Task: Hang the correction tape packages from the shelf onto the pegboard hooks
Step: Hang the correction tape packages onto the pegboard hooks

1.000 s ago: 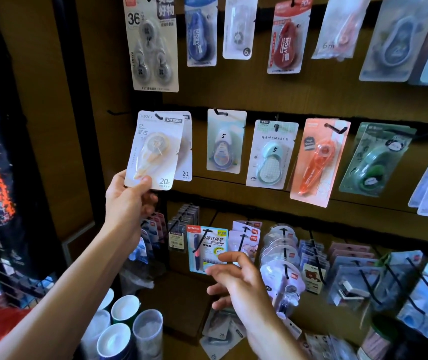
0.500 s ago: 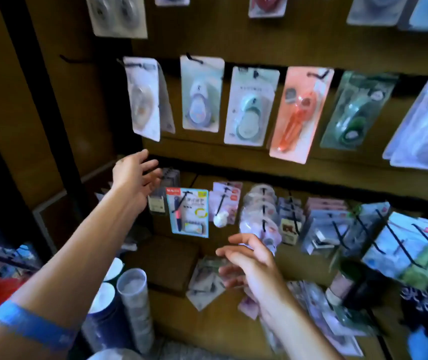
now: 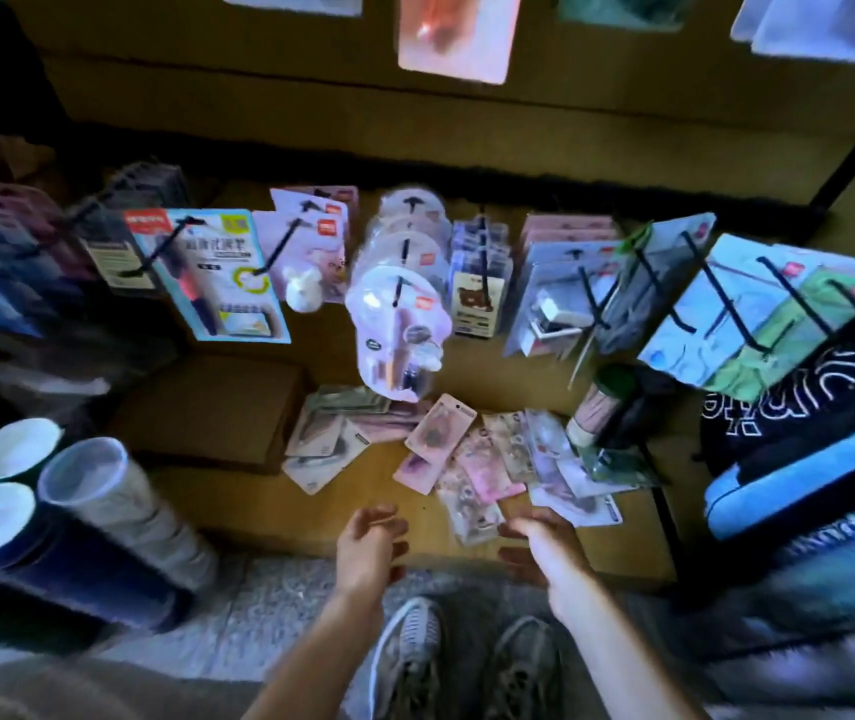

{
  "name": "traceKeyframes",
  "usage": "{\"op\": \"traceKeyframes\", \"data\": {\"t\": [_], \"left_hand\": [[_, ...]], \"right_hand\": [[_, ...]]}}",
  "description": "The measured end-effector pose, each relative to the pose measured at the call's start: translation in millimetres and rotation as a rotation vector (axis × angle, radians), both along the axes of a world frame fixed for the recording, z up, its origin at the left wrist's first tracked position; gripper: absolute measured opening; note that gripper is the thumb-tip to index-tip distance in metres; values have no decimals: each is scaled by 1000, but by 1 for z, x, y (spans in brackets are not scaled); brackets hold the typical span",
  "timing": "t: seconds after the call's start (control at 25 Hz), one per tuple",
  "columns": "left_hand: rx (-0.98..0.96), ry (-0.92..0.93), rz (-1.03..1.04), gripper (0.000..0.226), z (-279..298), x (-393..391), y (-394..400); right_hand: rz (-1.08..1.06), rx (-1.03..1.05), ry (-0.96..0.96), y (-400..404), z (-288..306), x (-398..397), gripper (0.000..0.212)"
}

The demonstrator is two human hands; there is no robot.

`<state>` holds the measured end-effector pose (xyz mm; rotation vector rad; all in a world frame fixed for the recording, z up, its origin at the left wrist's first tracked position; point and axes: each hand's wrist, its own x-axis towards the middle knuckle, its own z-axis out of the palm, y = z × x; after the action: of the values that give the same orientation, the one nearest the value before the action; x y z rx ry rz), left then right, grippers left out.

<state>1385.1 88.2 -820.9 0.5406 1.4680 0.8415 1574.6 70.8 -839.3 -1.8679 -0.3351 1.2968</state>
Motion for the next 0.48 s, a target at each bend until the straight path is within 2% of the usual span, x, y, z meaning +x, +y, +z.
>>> {"op": "traceKeyframes", "data": {"t": [0.12, 0.32, 0.4, 0.48], "left_hand": [[-33, 148, -118, 16, -36, 30, 42], [90, 305, -331, 22, -86, 71, 124], [153, 418, -426, 22, -115, 79, 153], [222, 609, -515, 34, -122, 84, 174]], "right_hand": [[-37, -56, -100, 27, -36, 48, 11], [143, -189, -401, 79, -87, 97, 9], [118, -241, -319, 94, -105, 91, 6], [73, -246, -126, 103, -121, 81, 10]]}}
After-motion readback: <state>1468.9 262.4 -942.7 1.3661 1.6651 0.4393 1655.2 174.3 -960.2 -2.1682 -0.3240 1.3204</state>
